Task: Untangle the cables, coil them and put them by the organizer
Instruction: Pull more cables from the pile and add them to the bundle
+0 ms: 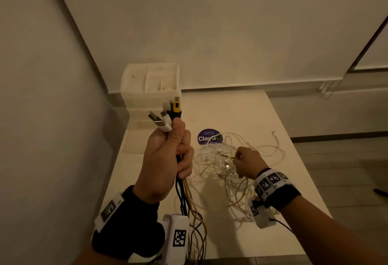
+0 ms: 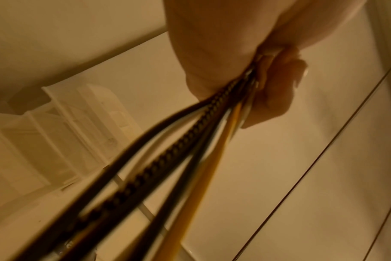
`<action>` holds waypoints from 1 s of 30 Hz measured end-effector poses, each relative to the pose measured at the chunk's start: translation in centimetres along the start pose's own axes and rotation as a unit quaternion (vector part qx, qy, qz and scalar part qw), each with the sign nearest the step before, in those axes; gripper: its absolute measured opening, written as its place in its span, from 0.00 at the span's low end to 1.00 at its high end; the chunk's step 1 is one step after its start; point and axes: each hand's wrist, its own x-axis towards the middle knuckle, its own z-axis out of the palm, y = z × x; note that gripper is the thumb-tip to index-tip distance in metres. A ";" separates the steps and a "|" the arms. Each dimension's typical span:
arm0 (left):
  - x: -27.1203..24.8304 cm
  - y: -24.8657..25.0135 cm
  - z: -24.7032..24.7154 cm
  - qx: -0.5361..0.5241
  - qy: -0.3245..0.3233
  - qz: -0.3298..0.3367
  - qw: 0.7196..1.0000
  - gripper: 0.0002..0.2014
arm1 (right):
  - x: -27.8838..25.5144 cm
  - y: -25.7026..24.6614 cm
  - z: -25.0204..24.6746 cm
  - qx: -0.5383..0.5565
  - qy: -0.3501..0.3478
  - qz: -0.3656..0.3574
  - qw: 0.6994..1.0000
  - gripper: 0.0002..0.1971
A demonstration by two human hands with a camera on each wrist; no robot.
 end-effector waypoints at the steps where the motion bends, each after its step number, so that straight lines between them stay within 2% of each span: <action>1: 0.2 0.0 0.1 0.004 -0.004 -0.001 1.000 0.22 | 0.3 -0.1 -0.6 -0.049 0.026 -0.018 0.998 0.09; 3: 0.5 0.0 0.2 0.008 -0.006 -0.003 1.000 0.22 | 0.5 -0.1 -2.0 -0.081 0.074 -0.039 0.993 0.12; 6: 0.8 -0.2 0.3 0.009 0.002 0.001 1.000 0.22 | 0.4 -0.4 -5.1 -0.033 0.193 -0.074 0.978 0.08; 8: 1.0 -0.3 0.6 0.009 0.001 -0.001 1.000 0.22 | 0.0 -1.4 -7.5 0.010 0.240 -0.109 0.965 0.05; 10: 1.1 -0.3 1.0 0.013 -0.006 -0.001 1.000 0.22 | -0.7 -2.9 -9.2 0.162 0.222 -0.125 0.953 0.05; 11: 1.2 -0.4 1.2 0.016 -0.008 0.001 1.000 0.22 | -1.1 -3.5 -9.8 0.282 0.190 -0.123 0.932 0.05; 13: 1.5 -0.6 1.5 0.022 -0.005 0.004 1.000 0.22 | -2.3 -4.6 -10.7 0.493 0.123 -0.124 0.852 0.04; 14: 1.6 -0.7 1.6 0.027 0.000 0.007 1.000 0.22 | -2.8 -5.0 -10.9 0.540 0.095 -0.135 0.826 0.04; 15: 1.7 -0.8 1.7 0.032 0.007 0.010 0.999 0.22 | -3.4 -5.3 -11.0 0.557 0.068 -0.148 0.815 0.05; 19: 2.4 -1.1 2.2 0.045 0.035 0.019 0.998 0.20 | -6.4 -7.2 -9.3 0.547 0.006 -0.196 0.814 0.06; 22: 3.0 -1.5 2.8 0.108 0.052 0.047 0.992 0.15 | -8.4 -8.7 -7.3 0.522 -0.011 -0.226 0.822 0.07; 25: 3.3 -1.7 3.8 0.157 0.086 0.076 0.981 0.18 | -9.9 -9.7 -6.0 0.470 0.007 -0.264 0.842 0.07; 27: 3.3 -1.8 4.4 0.175 0.104 0.077 0.976 0.16 | -10.6 -9.8 -5.7 0.453 0.034 -0.280 0.846 0.07; 30: 3.2 -2.3 4.7 0.214 0.126 0.071 0.966 0.21 | -11.1 -9.5 -5.6 0.448 0.048 -0.293 0.843 0.06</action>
